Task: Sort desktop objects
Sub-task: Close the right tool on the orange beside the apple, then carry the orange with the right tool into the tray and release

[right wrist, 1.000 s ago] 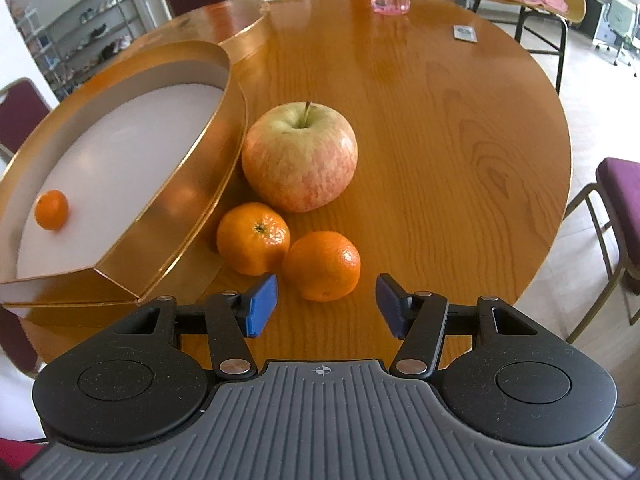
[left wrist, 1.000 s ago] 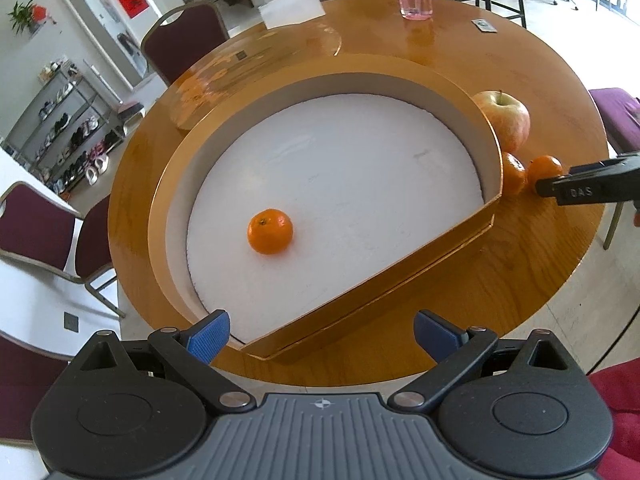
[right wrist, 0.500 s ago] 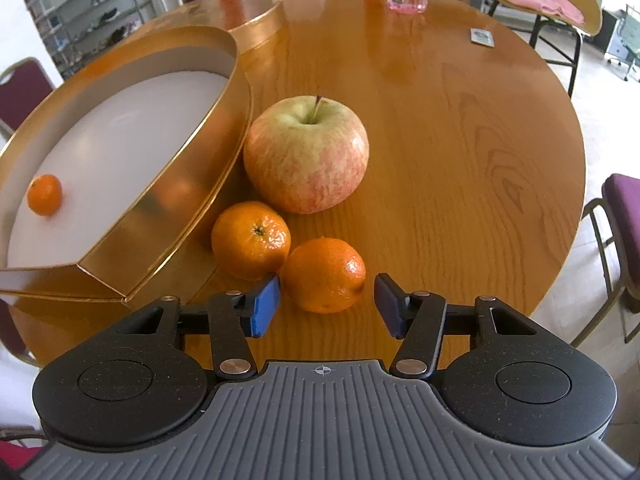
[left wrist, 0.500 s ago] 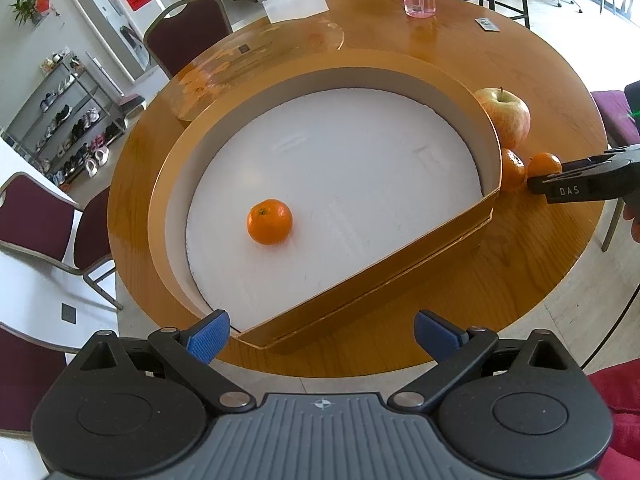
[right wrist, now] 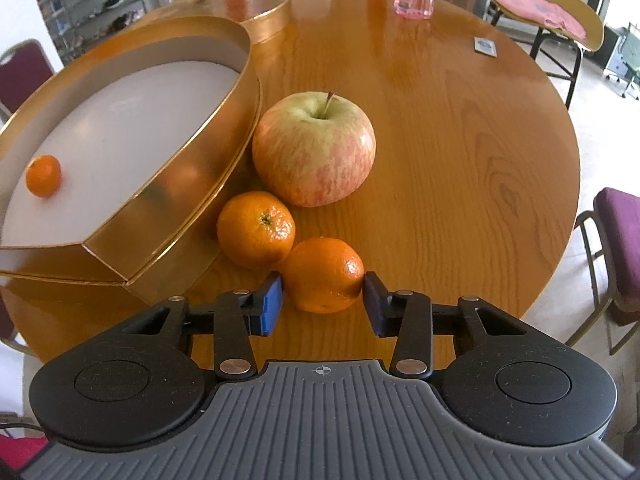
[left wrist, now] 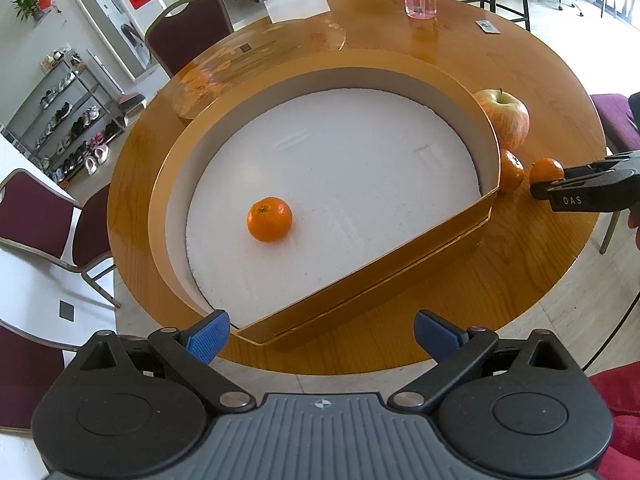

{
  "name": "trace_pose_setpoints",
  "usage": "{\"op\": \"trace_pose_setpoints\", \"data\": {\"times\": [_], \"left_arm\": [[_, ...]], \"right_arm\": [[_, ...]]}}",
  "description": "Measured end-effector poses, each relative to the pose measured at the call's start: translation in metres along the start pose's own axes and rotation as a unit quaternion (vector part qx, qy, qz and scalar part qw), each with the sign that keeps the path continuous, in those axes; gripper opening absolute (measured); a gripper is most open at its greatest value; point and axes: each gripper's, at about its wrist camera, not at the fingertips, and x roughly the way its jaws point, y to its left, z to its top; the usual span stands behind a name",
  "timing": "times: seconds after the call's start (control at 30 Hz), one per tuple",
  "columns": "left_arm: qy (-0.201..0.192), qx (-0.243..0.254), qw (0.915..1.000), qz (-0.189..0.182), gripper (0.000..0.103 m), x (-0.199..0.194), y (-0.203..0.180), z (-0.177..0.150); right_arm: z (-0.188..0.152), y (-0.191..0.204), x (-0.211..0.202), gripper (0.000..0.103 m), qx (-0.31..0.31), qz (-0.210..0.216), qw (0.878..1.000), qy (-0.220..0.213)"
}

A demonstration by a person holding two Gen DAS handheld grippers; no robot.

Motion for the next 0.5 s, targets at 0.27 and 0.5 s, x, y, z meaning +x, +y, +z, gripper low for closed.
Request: {"op": "trace_pose_setpoints", "data": {"times": [0.27, 0.5], "left_arm": [[-0.002, 0.004, 0.9999, -0.009, 0.1, 0.003, 0.0, 0.003], [-0.007, 0.003, 0.9998, -0.018, 0.1, 0.005, 0.003, 0.006]], "right_arm": [[-0.009, -0.006, -0.021, 0.044, 0.04, 0.011, 0.999, 0.004], [-0.001, -0.002, -0.055, 0.044, 0.054, 0.011, 0.998, -0.033]]}}
